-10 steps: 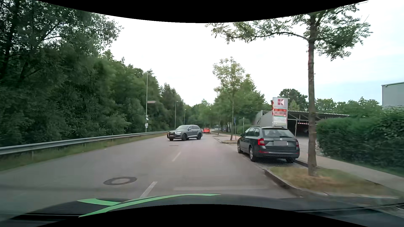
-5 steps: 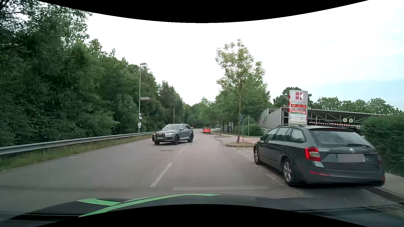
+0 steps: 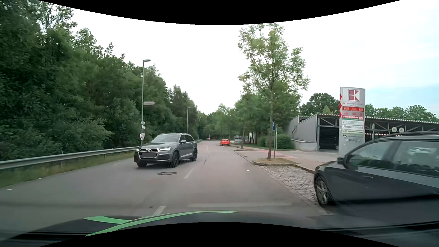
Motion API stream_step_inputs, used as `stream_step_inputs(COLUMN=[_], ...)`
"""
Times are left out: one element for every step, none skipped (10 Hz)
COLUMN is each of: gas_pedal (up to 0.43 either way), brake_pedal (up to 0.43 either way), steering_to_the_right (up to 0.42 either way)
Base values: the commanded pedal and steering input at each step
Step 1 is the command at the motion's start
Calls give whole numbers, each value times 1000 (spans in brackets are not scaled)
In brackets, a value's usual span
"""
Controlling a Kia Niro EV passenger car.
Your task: Follow the waypoints while adhering to traffic rules and regulations
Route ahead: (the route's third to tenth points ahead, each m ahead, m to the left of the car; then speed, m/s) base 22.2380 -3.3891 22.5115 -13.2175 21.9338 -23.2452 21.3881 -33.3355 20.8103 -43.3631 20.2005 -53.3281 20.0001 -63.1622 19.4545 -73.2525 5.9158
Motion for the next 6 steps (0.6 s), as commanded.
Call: stream_step_inputs(gas_pedal=[0,0,0,0,0,0], brake_pedal=[213,213,213,213,213,213], steering_to_the_right=[4,5,5,5,4,2])
